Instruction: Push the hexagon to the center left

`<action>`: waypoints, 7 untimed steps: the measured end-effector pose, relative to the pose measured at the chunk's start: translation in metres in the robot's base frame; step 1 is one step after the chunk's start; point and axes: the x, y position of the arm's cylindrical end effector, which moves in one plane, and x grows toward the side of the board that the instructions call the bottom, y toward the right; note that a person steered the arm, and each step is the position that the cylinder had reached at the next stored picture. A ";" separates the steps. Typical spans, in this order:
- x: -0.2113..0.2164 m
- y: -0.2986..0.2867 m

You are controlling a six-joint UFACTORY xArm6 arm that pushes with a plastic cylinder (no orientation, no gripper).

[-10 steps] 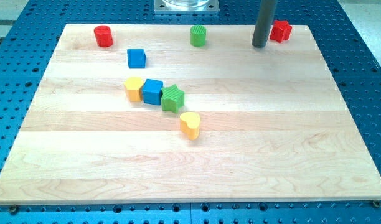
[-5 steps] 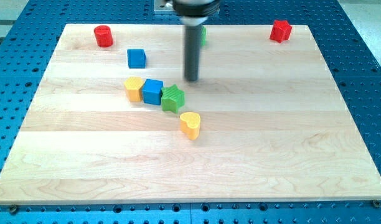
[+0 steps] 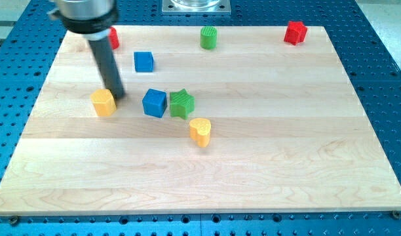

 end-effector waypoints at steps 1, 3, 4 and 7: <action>0.011 0.012; 0.041 -0.056; 0.081 -0.027; 0.050 -0.055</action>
